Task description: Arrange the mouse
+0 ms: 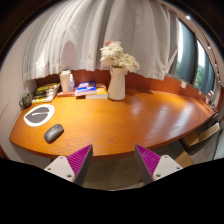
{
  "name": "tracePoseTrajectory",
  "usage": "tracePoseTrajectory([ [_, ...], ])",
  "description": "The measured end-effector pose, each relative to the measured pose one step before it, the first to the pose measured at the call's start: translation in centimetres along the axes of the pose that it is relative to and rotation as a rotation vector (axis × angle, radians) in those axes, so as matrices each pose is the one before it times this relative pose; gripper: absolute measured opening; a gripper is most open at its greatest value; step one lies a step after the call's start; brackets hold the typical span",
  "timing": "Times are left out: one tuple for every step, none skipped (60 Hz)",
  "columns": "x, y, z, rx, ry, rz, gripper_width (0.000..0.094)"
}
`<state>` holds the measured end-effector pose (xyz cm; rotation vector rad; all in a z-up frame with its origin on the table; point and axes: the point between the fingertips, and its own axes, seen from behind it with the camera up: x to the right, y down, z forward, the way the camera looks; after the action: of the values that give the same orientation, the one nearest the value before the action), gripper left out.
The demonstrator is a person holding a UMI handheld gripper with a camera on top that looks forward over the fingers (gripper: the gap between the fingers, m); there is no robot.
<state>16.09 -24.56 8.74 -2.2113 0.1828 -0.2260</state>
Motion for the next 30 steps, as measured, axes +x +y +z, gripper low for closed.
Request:
tracePoseTrajectory([
  [-1.309,0.516,0.339,-0.00661,-0.01247,-0.0081,0.0843],
  [-1.336,0.354,0.208,-0.00798,-0.01416,-0.005,0.0847],
  [-1.293,0.375,0.268,-0.00509,-0.01371,-0.0054,0.0852],
  [-1.32,0.342,0.233,-0.0045,-0.0148,-0.0049,0.0856],
  [-1.309,0.322,0.279,-0.00414,-0.01702,-0.005,0.0855],
  [-1.296,0.301,0.239,-0.00408,-0.01653,-0.0051,0.0855],
  [-1.231,0.246,0.264,-0.00337,-0.01505,-0.0055,0.0856],
  [-1.167,0.225,0.277,-0.00258,-0.01365,-0.006,0.0855],
  [-1.136,0.209,0.304,-0.00285,-0.0126,-0.0069,0.0856],
  [-1.132,0.184,0.319,-0.00377,-0.01258,-0.0068,0.0857],
  [-1.135,0.115,0.285,-0.00361,-0.01272,-0.0068,0.0855],
  [-1.102,0.041,0.303,-0.00152,-0.01289,-0.0058,0.0856],
  [-1.077,-0.006,0.34,-0.00016,-0.01302,-0.0054,0.0857],
  [-1.009,-0.035,0.332,0.00017,-0.01215,-0.005,0.0856],
  [-0.925,-0.034,0.356,-0.00037,-0.01109,-0.0046,0.0861],
  [-0.901,-0.072,0.378,-0.00119,-0.00995,-0.0036,0.0862],
  [-0.902,-0.097,0.411,-0.00104,-0.01005,-0.0033,0.086],
  [-0.885,-0.12,0.469,-0.00127,-0.01043,-0.003,0.086],
  [-0.807,-0.141,0.464,-0.00105,-0.01069,-0.0033,0.0859],
  [-0.733,-0.167,0.47,-0.0012,-0.00971,-0.0033,0.0861],
  [-0.627,-0.171,0.504,-0.00089,-0.00764,-0.0034,0.086],
  [-0.593,-0.127,0.516,-0.00172,-0.00525,-0.0032,0.0861],
  [-0.513,-0.11,0.529,-0.00336,-0.00443,-0.0031,0.0861],
  [-0.456,-0.127,0.512,-0.00413,-0.00366,-0.0027,0.0861],
  [-0.382,-0.108,0.525,-0.00342,-0.00225,-0.0022,0.0862],
  [-0.272,-0.154,0.492,-0.00301,-0.00027,-0.0021,0.0863],
  [-0.195,-0.172,0.498,-0.00247,0.00167,-0.0022,0.086],
  [-0.131,-0.197,0.449,-0.00262,0.00315,-0.0013,0.0862],
  [-0.097,-0.185,0.485,-0.0028,0.00402,-0.001,0.0861],
  [-0.119,-0.194,0.45,-0.00269,0.0028,-0.0006,0.0863],
])
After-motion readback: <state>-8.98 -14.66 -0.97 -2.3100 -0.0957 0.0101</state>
